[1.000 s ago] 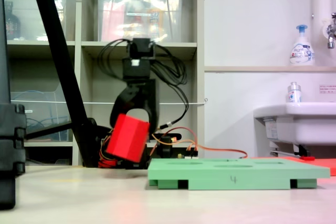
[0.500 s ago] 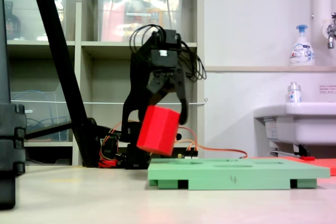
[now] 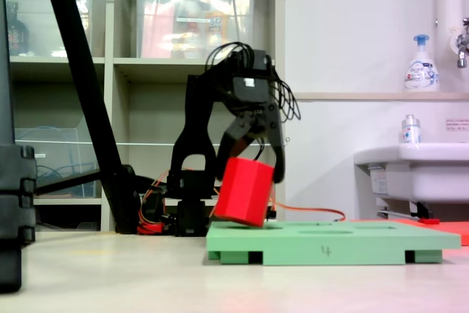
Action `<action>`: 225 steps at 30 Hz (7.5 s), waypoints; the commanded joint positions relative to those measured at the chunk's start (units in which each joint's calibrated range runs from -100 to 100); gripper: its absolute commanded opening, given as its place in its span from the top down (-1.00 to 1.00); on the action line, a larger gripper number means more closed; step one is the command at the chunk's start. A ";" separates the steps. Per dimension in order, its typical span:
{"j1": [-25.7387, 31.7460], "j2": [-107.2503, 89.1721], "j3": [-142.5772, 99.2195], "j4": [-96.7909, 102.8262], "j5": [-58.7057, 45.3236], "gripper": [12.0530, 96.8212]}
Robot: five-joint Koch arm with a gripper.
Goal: Put the octagonal pillar block into the corresponding hole
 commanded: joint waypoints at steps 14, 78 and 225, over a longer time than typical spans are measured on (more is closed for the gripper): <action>1.27 4.89 7.68 7.05 2.05 0.38; 3.52 9.50 10.08 -7.01 -4.69 0.38; 1.12 11.59 1.90 7.34 -7.77 0.24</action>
